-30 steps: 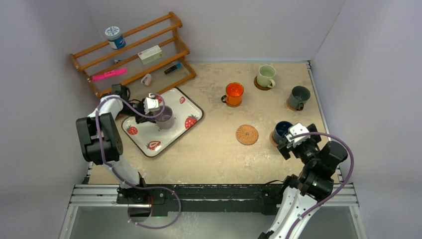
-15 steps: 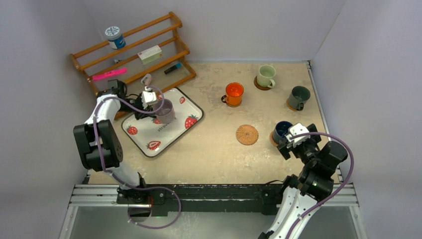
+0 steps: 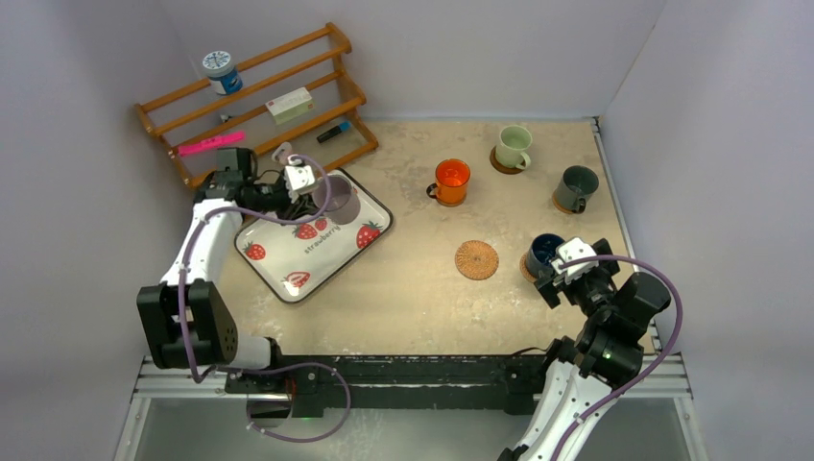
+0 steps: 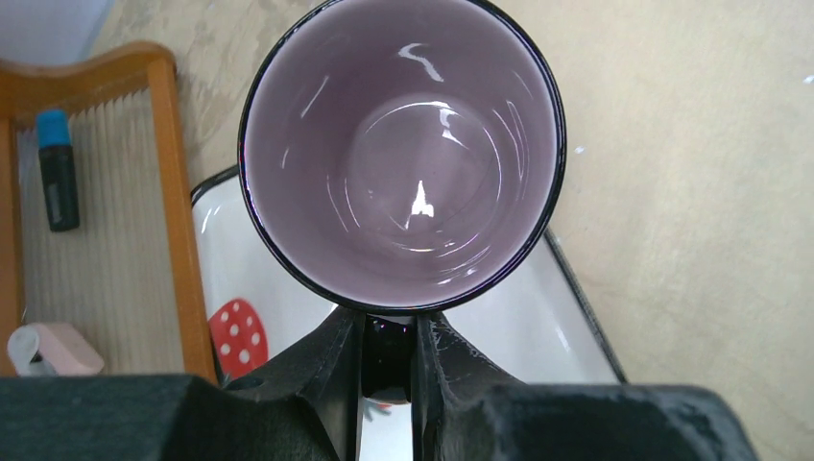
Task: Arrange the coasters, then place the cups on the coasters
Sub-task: Pick up the cup from the tray, then place the cup on the coaster.
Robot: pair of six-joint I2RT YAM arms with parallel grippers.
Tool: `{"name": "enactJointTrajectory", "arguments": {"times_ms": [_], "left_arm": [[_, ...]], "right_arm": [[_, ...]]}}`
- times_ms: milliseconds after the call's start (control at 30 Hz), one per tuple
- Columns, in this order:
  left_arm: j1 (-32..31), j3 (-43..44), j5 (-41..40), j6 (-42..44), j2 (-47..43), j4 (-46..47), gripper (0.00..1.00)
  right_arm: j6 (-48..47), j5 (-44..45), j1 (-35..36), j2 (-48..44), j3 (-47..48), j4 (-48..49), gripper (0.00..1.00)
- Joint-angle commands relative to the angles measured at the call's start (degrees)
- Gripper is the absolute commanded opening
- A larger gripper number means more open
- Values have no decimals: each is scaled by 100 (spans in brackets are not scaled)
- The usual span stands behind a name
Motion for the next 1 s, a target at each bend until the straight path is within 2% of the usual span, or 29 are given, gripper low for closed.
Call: {"name": "enactJointTrajectory", "arguments": {"times_ms": [0,167,367,400,967], "left_arm": [[-407,-87,376,-954,-447,733,0],[-852,-182,227,-1665,-687,1145,0],[-1405,-260,-22,-2067,-795,1466,0],[-1701,-274,-267,-2313,-749,1687,0],[-3566,-28,-1361,-3527,-92,2704,0]], "right_arm": [[-41,-162,-24,-67,32,-76,99],[-71,-174,-24,-86,27,-94,99],[-105,-174,-24,-116,19,-103,99],[-102,-173,-24,-133,11,-103,99],[32,-43,-24,-126,-50,75,99]]}}
